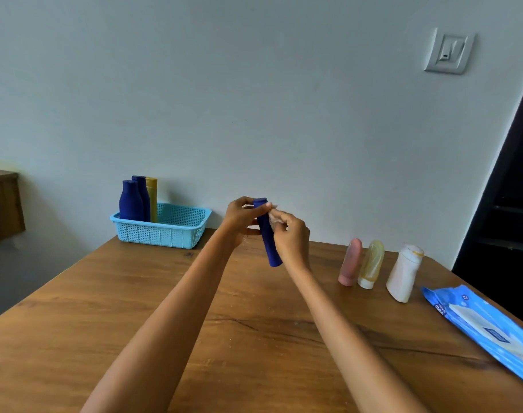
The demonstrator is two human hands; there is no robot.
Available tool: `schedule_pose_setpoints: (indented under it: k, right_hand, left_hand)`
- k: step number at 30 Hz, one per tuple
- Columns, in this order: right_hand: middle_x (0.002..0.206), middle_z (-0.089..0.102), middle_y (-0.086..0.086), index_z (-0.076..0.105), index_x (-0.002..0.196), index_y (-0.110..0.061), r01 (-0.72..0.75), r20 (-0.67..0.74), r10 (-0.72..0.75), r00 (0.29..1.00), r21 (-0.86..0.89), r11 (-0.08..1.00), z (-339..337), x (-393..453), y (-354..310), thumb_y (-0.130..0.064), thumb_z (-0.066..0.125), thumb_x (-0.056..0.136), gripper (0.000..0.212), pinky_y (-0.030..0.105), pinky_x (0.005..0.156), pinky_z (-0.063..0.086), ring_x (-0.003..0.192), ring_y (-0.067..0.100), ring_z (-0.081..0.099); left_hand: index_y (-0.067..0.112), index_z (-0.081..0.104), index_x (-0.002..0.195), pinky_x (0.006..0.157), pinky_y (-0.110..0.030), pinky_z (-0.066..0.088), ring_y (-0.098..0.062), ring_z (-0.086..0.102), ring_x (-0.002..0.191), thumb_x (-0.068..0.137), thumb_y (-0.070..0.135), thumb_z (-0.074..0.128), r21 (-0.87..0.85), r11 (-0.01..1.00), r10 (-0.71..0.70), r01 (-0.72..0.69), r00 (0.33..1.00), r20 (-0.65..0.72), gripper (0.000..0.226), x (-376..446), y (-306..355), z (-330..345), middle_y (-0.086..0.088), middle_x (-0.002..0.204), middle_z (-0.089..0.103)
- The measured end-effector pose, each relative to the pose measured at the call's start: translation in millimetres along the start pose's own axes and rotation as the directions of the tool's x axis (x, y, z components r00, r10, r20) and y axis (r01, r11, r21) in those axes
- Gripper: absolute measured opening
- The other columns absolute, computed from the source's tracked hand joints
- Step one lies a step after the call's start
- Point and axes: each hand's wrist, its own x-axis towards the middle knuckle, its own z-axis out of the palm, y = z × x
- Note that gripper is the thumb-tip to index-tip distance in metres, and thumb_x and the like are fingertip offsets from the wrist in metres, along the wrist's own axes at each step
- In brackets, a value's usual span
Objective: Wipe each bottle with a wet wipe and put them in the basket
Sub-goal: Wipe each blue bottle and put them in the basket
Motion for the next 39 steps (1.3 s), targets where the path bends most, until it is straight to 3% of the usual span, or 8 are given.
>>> schedule_pose_setpoints:
  k: [4,8,12,16,21,27,35,39]
  right_hand:
    - [0.101,0.072,0.006,0.070,0.106,-0.004,0.150,0.011,-0.150,0.989,-0.048,0.988,-4,-9,15,-0.012,0.058,0.091,0.020,0.000,0.066,0.041,0.094,0.017,0.066]
    - [0.103,0.070,0.007,0.066,0.114,-0.008,0.125,-0.033,-0.128,0.991,-0.079,0.989,0,-6,15,-0.014,0.052,0.095,0.025,0.017,0.067,0.047,0.091,0.017,0.064]
    - [0.109,0.069,0.002,0.066,0.116,-0.010,0.238,-0.115,-0.243,0.963,-0.051,0.970,-3,2,5,-0.004,0.053,0.093,0.027,0.001,0.078,0.042,0.095,0.001,0.057]
    - [0.106,0.070,0.001,0.067,0.113,-0.007,0.348,-0.058,-0.349,0.935,-0.030,0.937,-9,-3,12,-0.007,0.059,0.091,0.024,0.006,0.081,0.047,0.097,0.001,0.060]
    - [0.100,0.071,0.007,0.067,0.110,-0.003,0.272,0.028,-0.271,0.962,-0.113,0.955,-19,-7,31,-0.009,0.060,0.089,0.023,0.004,0.068,0.045,0.088,0.010,0.064]
    - [0.107,0.068,0.007,0.063,0.118,-0.009,0.152,-0.033,-0.156,0.987,-0.117,0.981,-17,7,11,-0.005,0.048,0.095,0.029,0.001,0.066,0.039,0.091,0.012,0.060]
    - [0.122,0.064,0.010,0.059,0.124,-0.002,0.391,0.007,-0.391,0.920,-0.001,0.920,-8,-4,-7,-0.013,0.041,0.092,0.037,0.009,0.094,0.042,0.112,0.007,0.056]
    - [0.131,0.057,0.012,0.051,0.132,-0.003,0.486,0.125,-0.472,0.872,-0.115,0.867,-5,-9,8,-0.013,0.046,0.095,0.039,0.035,0.099,0.048,0.121,0.022,0.055]
  left_hand:
    - [0.004,0.054,0.111,0.058,-0.031,0.058,-0.021,0.066,0.079,0.083,0.025,0.072,-0.046,0.997,-0.059,0.057,0.998,-0.033,0.040,1,2,-7,-0.010,0.093,0.065]
    - [0.002,0.056,0.110,0.072,-0.039,0.058,-0.025,0.066,0.084,0.082,0.027,0.072,-0.013,0.997,-0.082,0.083,0.997,0.012,0.041,-1,-1,1,-0.014,0.099,0.066]
    - [0.004,0.060,0.098,0.070,-0.035,0.059,-0.026,0.068,0.085,0.080,0.031,0.073,-0.025,0.998,-0.058,0.059,0.997,0.060,0.034,-3,7,7,-0.013,0.096,0.068]
    - [0.008,0.059,0.091,0.059,-0.030,0.057,-0.022,0.067,0.077,0.082,0.027,0.072,-0.081,0.996,-0.028,0.028,1.000,-0.003,0.025,-5,12,5,-0.009,0.088,0.067]
    - [0.007,0.057,0.097,0.057,-0.030,0.058,-0.023,0.066,0.080,0.082,0.026,0.072,-0.113,0.993,-0.025,0.016,0.997,-0.078,0.028,-5,16,-1,-0.010,0.092,0.064]
    - [0.005,0.056,0.098,0.056,-0.029,0.058,-0.021,0.067,0.076,0.083,0.025,0.072,0.000,1.000,-0.019,0.019,0.999,0.039,0.030,-13,19,18,-0.011,0.090,0.066]
    - [0.004,0.056,0.101,0.052,-0.027,0.058,-0.021,0.066,0.075,0.082,0.019,0.073,-0.099,0.994,0.045,-0.054,0.995,-0.093,0.031,-8,27,4,-0.010,0.088,0.064]
    - [0.002,0.055,0.103,0.049,-0.027,0.057,-0.022,0.065,0.076,0.082,0.020,0.072,-0.160,0.986,0.024,-0.047,0.989,-0.145,0.032,-7,31,-10,-0.010,0.089,0.062]
